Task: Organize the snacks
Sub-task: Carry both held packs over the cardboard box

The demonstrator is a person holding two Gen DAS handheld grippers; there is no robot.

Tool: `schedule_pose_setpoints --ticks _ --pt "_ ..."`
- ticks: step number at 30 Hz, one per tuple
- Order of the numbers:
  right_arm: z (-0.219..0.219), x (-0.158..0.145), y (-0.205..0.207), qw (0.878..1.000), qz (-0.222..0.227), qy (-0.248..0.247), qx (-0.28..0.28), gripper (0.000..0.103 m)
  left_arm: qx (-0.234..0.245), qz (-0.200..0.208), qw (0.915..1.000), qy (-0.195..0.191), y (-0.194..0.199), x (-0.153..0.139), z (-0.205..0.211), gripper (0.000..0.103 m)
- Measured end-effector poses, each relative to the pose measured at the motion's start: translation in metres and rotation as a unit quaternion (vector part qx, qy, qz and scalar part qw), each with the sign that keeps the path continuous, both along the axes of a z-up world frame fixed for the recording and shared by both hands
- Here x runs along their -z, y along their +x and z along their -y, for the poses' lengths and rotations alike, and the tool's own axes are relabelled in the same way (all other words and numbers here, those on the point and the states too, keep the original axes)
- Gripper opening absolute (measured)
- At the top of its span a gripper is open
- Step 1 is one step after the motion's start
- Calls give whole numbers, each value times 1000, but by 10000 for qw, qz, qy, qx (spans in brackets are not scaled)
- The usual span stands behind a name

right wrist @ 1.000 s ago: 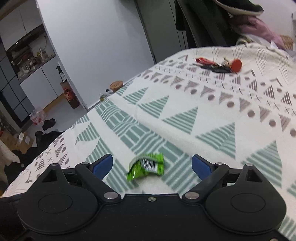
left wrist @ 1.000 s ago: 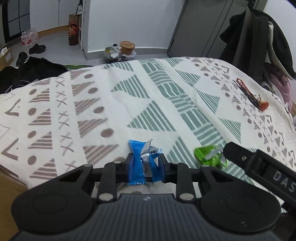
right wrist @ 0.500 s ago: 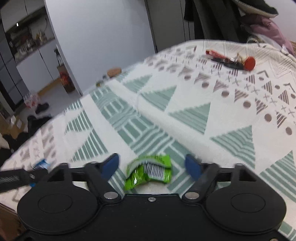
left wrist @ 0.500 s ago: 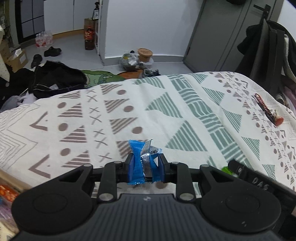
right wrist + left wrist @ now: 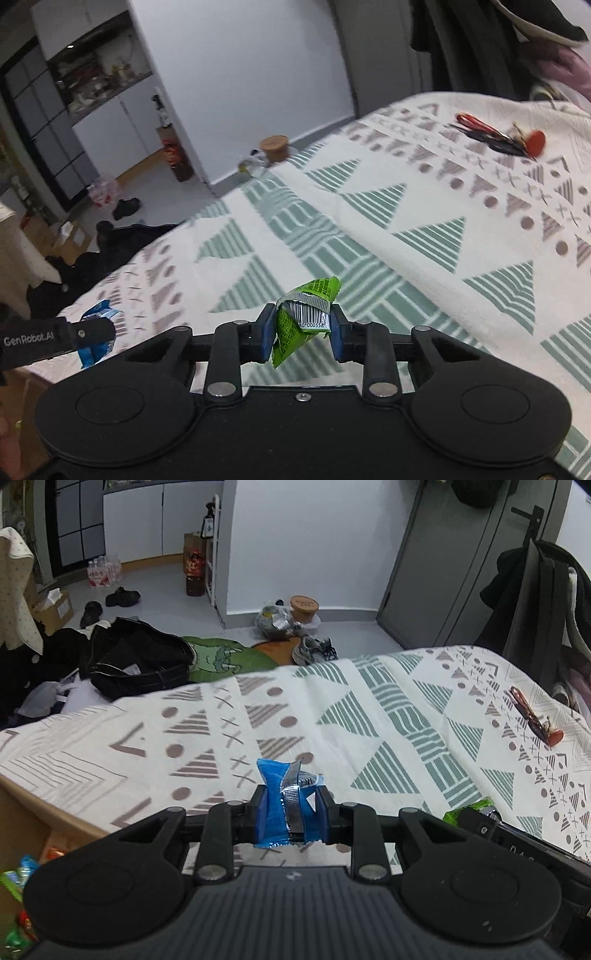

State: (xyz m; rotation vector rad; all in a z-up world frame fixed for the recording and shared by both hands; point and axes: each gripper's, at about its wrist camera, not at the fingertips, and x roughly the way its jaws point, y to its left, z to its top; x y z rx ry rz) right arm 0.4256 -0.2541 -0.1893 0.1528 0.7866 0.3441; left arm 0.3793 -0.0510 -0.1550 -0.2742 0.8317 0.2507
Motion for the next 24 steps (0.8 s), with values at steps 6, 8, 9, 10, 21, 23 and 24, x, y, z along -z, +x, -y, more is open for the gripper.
schedule_pose_setpoints --ticks 6,8,9,10,21,23,24 --pt "-11 -19 -13 9996 179 49 -206 29 -142 139 9997 121 -19 -22 -11 26" --pt "-15 -24 -18 9994 215 47 -269 29 -203 139 9996 125 -26 -28 -16 26" --pt "-18 -27 -20 9993 228 36 -302 29 -231 146 9995 135 -29 -32 -18 26" --pt "-20 -29 -22 9991 245 34 -338 29 -256 163 9994 162 -34 -35 -20 26" --pt "-56 -58 -53 9945 551 17 -895 29 -659 260 9971 292 -78 -67 -49 26" --pt "-62 -62 -59 9934 589 21 -979 29 -756 246 9964 291 -87 -70 -55 26" --pt "-65 -65 -62 9929 605 24 -1021 29 -809 235 9960 303 -92 -72 -58 26"
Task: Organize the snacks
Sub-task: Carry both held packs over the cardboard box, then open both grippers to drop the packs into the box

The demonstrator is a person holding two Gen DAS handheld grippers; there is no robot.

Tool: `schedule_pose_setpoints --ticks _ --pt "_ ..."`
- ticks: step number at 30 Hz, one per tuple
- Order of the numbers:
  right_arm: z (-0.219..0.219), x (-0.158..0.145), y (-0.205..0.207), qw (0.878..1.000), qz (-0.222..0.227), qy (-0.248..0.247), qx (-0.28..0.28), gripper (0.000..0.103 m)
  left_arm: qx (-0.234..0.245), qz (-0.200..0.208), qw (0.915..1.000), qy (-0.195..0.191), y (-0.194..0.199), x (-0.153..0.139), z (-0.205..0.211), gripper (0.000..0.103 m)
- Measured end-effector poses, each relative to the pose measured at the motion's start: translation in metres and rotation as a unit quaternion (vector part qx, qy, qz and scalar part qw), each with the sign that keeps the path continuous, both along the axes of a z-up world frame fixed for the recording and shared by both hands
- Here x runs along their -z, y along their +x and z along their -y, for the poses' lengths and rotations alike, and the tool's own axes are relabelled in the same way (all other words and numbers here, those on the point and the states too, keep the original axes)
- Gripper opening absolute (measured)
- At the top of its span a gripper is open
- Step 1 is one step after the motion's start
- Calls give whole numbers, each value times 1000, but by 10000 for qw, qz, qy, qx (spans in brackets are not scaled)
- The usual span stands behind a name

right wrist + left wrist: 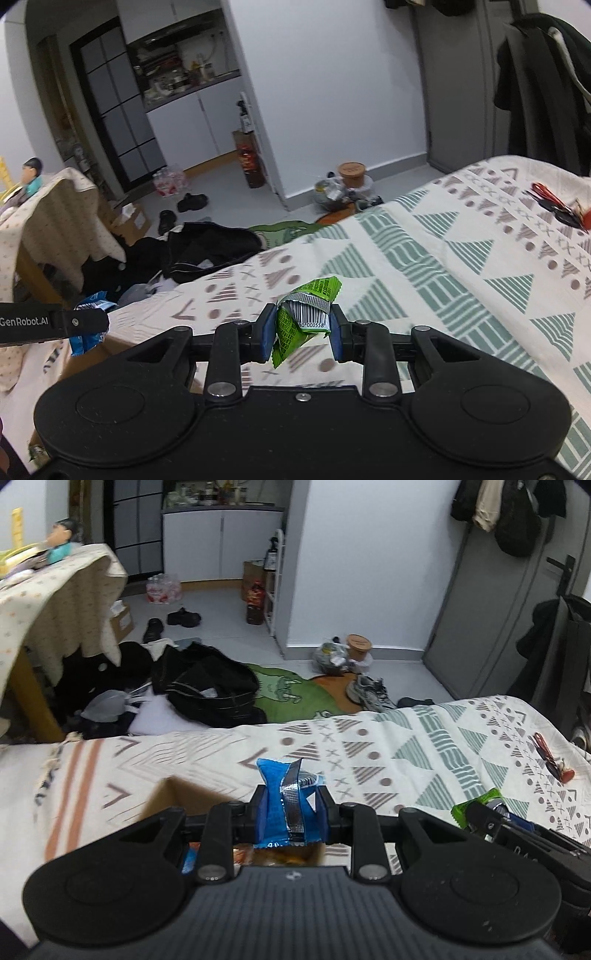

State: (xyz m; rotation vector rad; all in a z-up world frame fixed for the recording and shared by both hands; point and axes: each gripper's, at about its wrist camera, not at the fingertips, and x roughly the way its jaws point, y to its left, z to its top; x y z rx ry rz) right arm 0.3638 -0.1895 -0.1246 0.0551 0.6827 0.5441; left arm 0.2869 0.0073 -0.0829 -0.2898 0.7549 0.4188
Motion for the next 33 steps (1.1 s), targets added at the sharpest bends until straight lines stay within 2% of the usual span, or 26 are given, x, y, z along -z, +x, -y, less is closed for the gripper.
schedule_pose_setpoints --ticks 8,15,22,26,31,33 --pt "-18 -18 -25 9994 56 134 -308 29 -275 -93 9996 29 -40 -11 -23 26" --pt "-32 -28 -47 9991 73 115 -396 29 -435 -153 9989 -129 -70 -18 -43 26" --pt "-52 -42 -71 9986 188 36 -497 29 -379 -188 9984 -368 -87 -19 -60 26" --pt "-64 -46 -83 9987 162 29 -483 29 -169 -162 9976 -659 -89 -16 -68 26" --pt "-77 -44 -96 9991 29 -17 -414 29 -110 -128 9967 -788 -91 -16 -76 40" --pt "-83 -44 -99 9992 -22 -50 -400 29 -159 -72 9962 -848 -94 -19 -84 41"
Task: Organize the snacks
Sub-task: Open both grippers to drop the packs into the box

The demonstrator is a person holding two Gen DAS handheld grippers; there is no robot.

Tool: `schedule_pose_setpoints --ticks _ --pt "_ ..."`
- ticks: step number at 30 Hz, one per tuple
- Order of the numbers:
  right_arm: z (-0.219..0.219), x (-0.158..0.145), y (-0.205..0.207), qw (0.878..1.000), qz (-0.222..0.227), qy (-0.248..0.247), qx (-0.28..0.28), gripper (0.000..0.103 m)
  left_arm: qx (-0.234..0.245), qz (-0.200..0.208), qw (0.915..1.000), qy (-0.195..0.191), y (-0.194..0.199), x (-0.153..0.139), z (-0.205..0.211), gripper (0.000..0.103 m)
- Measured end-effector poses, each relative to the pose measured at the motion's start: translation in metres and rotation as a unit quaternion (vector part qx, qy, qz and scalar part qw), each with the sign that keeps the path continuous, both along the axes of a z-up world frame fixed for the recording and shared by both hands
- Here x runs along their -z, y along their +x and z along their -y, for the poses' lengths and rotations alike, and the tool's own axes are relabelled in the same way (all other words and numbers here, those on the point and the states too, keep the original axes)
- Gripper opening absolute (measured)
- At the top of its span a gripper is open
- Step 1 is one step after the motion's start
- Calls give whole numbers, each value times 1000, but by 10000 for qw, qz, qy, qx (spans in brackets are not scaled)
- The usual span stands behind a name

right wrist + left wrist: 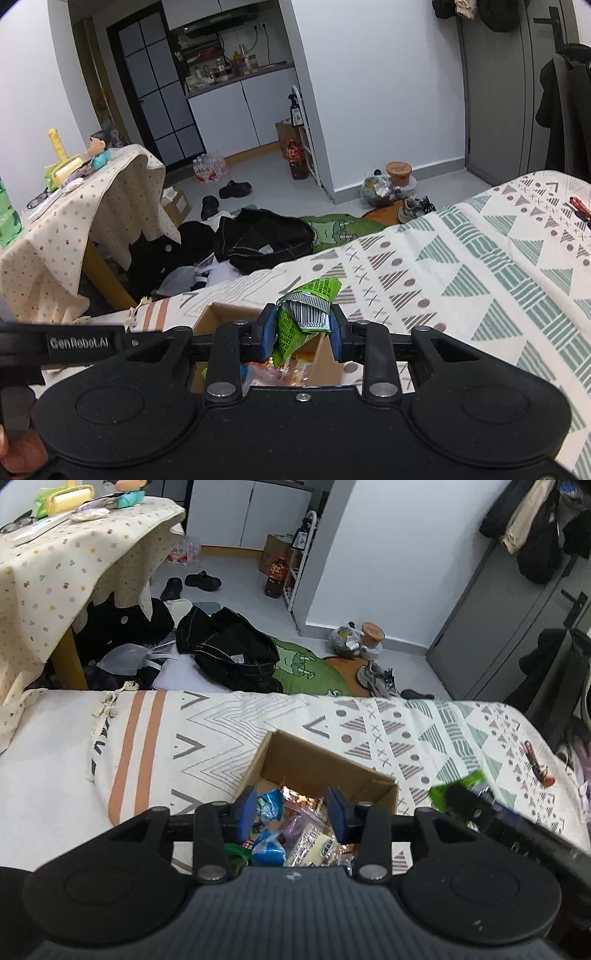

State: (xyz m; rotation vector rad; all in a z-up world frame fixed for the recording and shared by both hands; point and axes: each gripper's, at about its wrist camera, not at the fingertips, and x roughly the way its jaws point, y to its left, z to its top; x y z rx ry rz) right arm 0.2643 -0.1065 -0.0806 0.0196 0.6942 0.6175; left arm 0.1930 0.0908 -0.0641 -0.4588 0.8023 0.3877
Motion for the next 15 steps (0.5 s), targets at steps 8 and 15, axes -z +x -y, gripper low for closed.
schedule_pose_setpoints --ticks 8,15 --pt "-36 -6 -12 9998 -60 -155 -130 29 -172 73 9998 -98 -12 -11 -31 50" --pt "-63 -13 -15 9997 -64 -168 -178 30 -255 96 9995 -156 -20 -16 -54 63"
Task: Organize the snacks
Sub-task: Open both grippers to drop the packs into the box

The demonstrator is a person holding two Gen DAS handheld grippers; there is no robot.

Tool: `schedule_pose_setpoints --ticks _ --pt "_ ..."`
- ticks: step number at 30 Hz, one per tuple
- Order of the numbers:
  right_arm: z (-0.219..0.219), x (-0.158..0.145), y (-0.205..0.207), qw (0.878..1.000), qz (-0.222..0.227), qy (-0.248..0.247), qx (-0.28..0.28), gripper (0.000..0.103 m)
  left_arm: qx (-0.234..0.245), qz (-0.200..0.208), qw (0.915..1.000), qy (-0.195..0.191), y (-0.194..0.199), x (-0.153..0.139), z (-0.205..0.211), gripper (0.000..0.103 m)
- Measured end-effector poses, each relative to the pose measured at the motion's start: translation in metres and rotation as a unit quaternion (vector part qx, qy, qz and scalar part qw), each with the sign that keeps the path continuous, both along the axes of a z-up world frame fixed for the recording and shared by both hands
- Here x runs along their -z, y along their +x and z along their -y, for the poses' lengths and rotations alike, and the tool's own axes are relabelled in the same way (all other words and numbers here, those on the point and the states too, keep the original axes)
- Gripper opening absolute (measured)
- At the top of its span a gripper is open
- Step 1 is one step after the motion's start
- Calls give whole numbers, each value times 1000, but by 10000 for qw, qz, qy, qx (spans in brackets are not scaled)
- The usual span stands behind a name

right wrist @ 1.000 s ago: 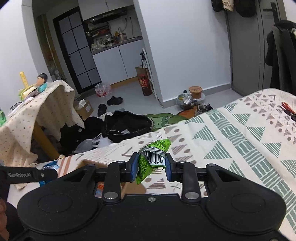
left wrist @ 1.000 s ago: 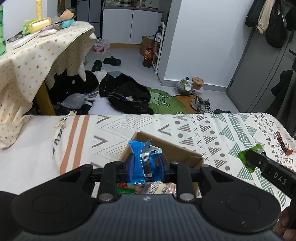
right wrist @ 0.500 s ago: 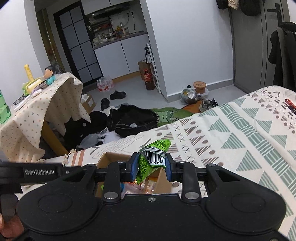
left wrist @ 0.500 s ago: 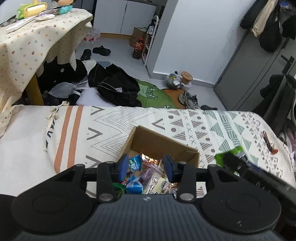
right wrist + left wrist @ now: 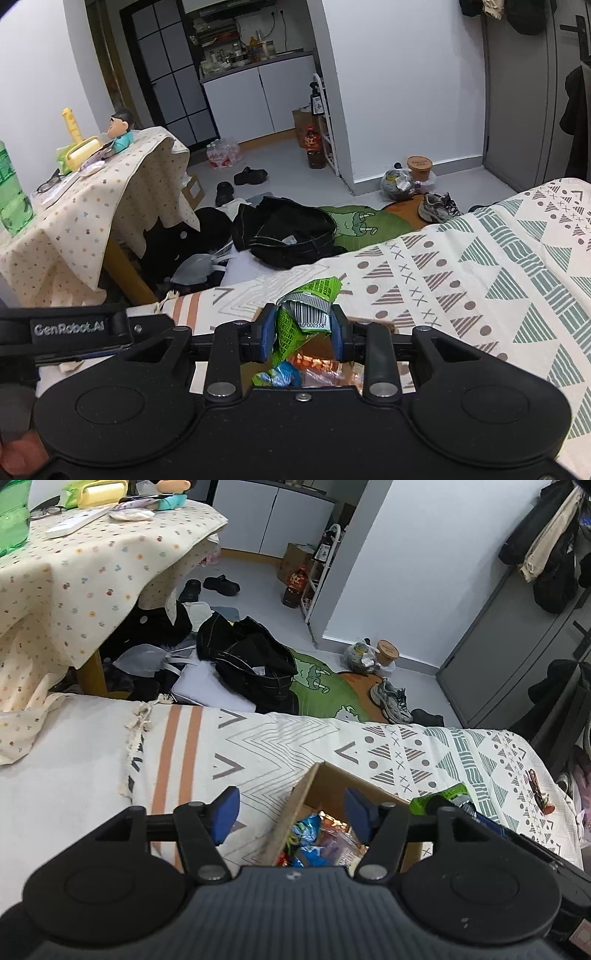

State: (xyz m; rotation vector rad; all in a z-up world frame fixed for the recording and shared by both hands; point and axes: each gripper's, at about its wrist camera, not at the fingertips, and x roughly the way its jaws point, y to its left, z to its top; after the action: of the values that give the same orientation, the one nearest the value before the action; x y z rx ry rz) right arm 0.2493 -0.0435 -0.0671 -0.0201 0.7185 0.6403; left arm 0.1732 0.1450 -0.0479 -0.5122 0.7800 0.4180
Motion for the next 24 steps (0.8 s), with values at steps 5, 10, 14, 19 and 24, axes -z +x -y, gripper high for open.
schedule_pose_setpoints --ticks 5,10,14,19,24 --pt "-3 -4 9 9997 -138 31 212 46 95 18 9999 -43 -1 -4 -8 67" --pt "9 -13 7 9977 -44 -112 665 69 224 31 9996 166 -1 -11 -7 73" --pt "21 -21 -2 9968 -41 -202 775 69 329 34 9992 238 0 -16 -5 80" --pt "37 -29 -11 9953 -40 -291 918 72 525 12 9981 330 2 -22 4 88" --pt "53 -32 -19 9938 -71 -304 1070 74 725 -24 9965 417 -1 -25 17 89"
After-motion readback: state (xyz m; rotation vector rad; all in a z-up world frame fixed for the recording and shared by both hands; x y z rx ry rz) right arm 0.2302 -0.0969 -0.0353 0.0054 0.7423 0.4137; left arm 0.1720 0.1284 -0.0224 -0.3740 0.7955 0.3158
